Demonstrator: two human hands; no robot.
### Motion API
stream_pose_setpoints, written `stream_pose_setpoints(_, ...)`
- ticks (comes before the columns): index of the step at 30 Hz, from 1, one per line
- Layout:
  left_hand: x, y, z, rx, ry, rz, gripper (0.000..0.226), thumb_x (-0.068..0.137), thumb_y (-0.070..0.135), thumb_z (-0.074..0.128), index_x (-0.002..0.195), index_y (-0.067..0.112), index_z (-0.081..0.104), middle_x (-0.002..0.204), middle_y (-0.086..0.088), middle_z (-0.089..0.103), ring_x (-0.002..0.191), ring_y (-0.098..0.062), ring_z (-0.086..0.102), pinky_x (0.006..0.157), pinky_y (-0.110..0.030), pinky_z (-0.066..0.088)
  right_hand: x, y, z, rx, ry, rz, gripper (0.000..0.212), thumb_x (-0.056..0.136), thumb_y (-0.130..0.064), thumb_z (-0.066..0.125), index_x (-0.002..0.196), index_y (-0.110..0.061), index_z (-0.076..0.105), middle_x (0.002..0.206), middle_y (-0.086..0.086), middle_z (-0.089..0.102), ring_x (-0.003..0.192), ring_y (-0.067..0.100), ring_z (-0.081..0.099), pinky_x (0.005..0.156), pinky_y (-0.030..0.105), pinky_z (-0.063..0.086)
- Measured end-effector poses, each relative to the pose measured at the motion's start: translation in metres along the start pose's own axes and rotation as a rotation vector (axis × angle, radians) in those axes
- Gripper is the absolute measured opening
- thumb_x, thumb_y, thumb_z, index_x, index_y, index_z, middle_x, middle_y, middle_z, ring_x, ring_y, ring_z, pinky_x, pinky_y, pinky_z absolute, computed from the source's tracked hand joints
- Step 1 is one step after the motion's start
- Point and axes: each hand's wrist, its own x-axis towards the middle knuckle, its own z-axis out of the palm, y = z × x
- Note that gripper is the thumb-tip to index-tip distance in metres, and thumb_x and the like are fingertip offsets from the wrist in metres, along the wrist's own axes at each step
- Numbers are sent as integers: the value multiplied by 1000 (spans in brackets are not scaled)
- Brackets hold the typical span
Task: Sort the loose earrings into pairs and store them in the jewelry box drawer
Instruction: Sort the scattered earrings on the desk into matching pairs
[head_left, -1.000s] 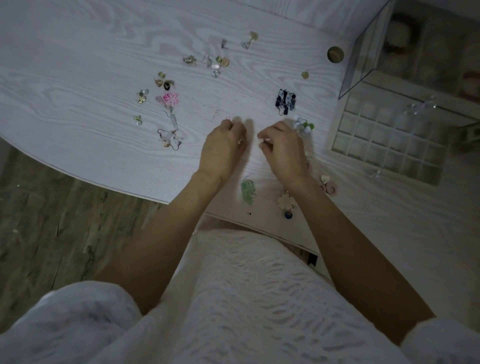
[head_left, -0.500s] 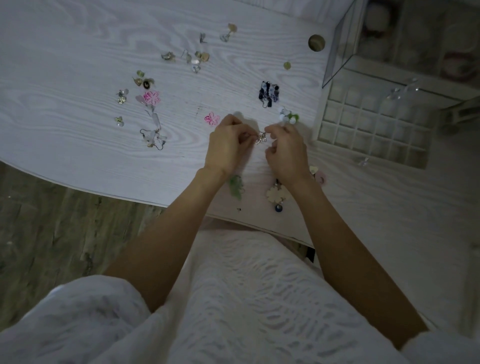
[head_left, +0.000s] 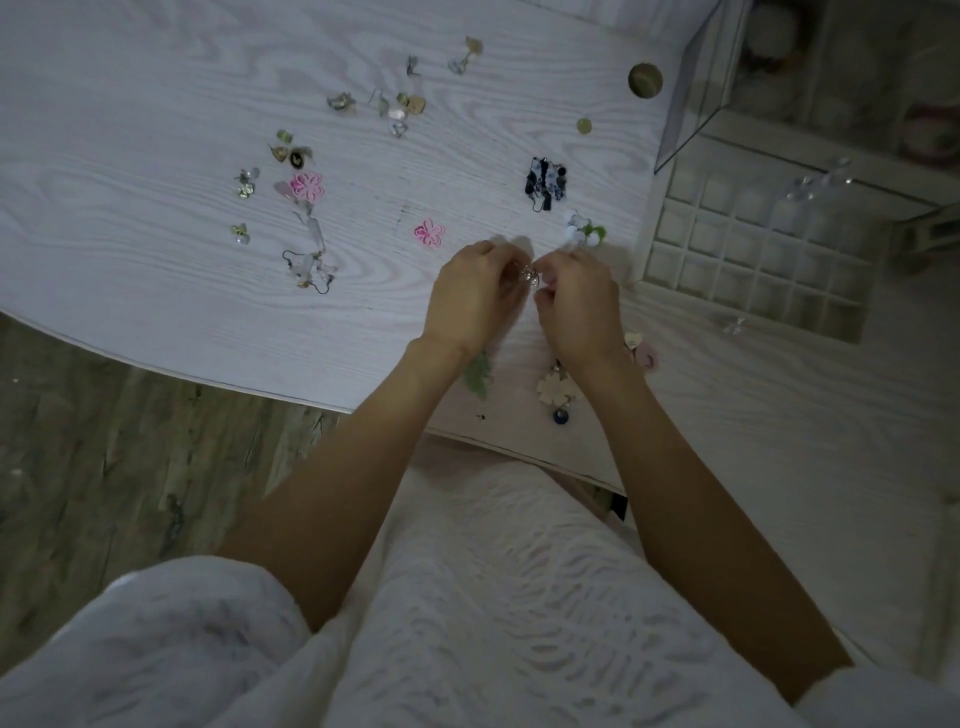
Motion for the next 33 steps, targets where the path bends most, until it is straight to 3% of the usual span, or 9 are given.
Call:
stream_pose_setpoints(2, -2, 2, -1, -36, 9, -4, 17, 81, 17, 63, 94, 8, 68, 85, -12, 66, 78, -27, 60, 67, -35, 49, 0, -3, 0, -3, -6, -2, 27, 81, 8, 52, 103, -2, 64, 100, 16, 62, 92, 26, 57, 73, 26, 38)
stream_pose_setpoints(6, -15, -8, -19, -83, 33, -43, 23, 86, 22, 63, 107, 12, 66, 95, -7, 67, 81, -18, 61, 69, -23, 42, -4, -6, -8, 14, 2, -30, 29, 83, 6, 53, 109, -3, 62, 105, 16, 61, 93, 25, 58, 77, 29, 42)
stream_pose_setpoints(11, -35, -53, -71, -124, 188, -81, 15, 89, 18, 59, 101, 15, 67, 90, 1, 66, 73, -6, 55, 65, -15, 43, 6, -32, -7, 115, -70, -227, 28, 87, -7, 58, 115, -9, 61, 112, 10, 60, 97, 20, 57, 83, 28, 46)
stream_pose_setpoints(15, -34, -91, -105, -139, 223, -214, 15, 88, 23, 59, 100, 18, 67, 95, 1, 68, 81, -13, 59, 71, -29, 49, 33, -62, 13, 37, -148, -301, 28, 89, -11, 57, 117, -11, 61, 115, 11, 59, 106, 25, 52, 83, 32, 46)
stream_pose_setpoints(20, 2, -128, -121, 149, 251, -381, 28, 87, 33, 58, 112, 20, 62, 108, -5, 64, 102, -25, 53, 77, -34, 42, 53, -79, 29, -39, -175, -287, 26, 91, -10, 56, 116, -7, 61, 116, 13, 56, 106, 27, 49, 81, 36, 49)
stream_pose_setpoints(29, 32, -129, -119, 375, 182, -366, 28, 87, 33, 55, 104, 11, 61, 105, -12, 62, 101, -32, 49, 80, -39, 38, 55, -79, 33, 4, -156, -213, 25, 88, -9, 60, 112, -6, 60, 117, 12, 56, 107, 25, 50, 85, 31, 45)
stream_pose_setpoints(33, 31, -126, -118, 363, 192, -318, 22, 85, 25, 58, 100, 9, 60, 101, -13, 63, 97, -33, 50, 77, -39, 38, 54, -75, 33, 79, -147, -164, 20, 84, -4, 63, 104, -5, 61, 107, 13, 59, 96, 24, 57, 81, 32, 48)
